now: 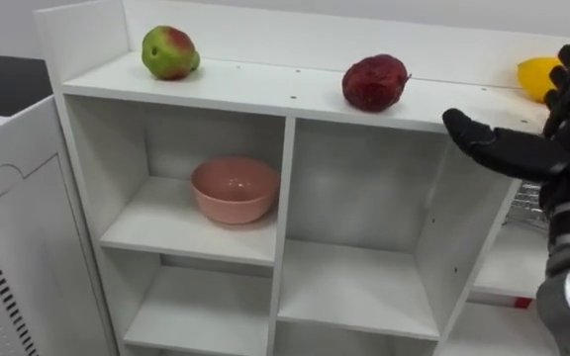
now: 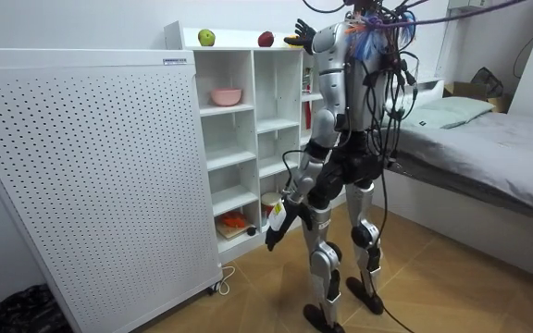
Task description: Arrange fruit in the closet
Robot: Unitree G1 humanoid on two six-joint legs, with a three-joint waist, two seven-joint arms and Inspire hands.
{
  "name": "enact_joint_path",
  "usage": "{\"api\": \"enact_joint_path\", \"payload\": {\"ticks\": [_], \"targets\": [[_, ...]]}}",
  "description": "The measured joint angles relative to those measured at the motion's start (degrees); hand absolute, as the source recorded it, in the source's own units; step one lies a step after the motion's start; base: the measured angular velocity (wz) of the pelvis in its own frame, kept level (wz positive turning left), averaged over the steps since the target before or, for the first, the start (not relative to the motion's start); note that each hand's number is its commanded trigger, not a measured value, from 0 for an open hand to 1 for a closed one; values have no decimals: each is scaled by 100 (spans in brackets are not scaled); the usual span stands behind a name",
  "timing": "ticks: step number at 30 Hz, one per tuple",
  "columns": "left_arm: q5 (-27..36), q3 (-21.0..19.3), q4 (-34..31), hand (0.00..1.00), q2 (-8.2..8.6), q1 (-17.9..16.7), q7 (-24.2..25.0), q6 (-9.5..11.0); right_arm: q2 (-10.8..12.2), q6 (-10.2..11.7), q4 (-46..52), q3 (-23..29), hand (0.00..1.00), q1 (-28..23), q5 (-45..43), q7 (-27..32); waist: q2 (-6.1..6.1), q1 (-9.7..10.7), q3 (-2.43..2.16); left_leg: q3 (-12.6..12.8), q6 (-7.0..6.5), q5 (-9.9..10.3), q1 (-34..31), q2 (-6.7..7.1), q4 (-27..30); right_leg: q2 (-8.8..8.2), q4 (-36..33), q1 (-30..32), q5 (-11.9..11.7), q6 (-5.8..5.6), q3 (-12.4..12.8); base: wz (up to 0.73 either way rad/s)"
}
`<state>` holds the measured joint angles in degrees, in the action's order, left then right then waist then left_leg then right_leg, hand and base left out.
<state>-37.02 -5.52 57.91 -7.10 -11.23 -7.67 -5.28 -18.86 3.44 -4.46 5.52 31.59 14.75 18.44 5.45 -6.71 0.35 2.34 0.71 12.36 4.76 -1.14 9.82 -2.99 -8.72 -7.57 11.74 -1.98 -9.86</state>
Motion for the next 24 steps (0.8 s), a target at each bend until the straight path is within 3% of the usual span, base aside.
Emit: {"api": "enact_joint_path", "payload": {"ticks": [6,19,24], "targets": [[-99,-2,-112,0,-52,42,113,-116,-2,-184,-230,-133,0,173,-134,-55,39,-114,-7,-142,0,0,69,8,-6,0,7,-121,0,0,-135,12],[-122,-27,-92,0,-71,51,211,-177,-126,-181,-165,-348,0,214,-160,-498,59,-172,-10,-249,0,0,47,9,-17,7,8,-115,0,0,-147,2],[-123,0,-94,0,-70,52,211,-179,-148,-179,-166,-434,0,218,-164,-547,124,-174,-1,-236,0,0,61,8,-23,9,8,-124,0,0,-139,0]]}}
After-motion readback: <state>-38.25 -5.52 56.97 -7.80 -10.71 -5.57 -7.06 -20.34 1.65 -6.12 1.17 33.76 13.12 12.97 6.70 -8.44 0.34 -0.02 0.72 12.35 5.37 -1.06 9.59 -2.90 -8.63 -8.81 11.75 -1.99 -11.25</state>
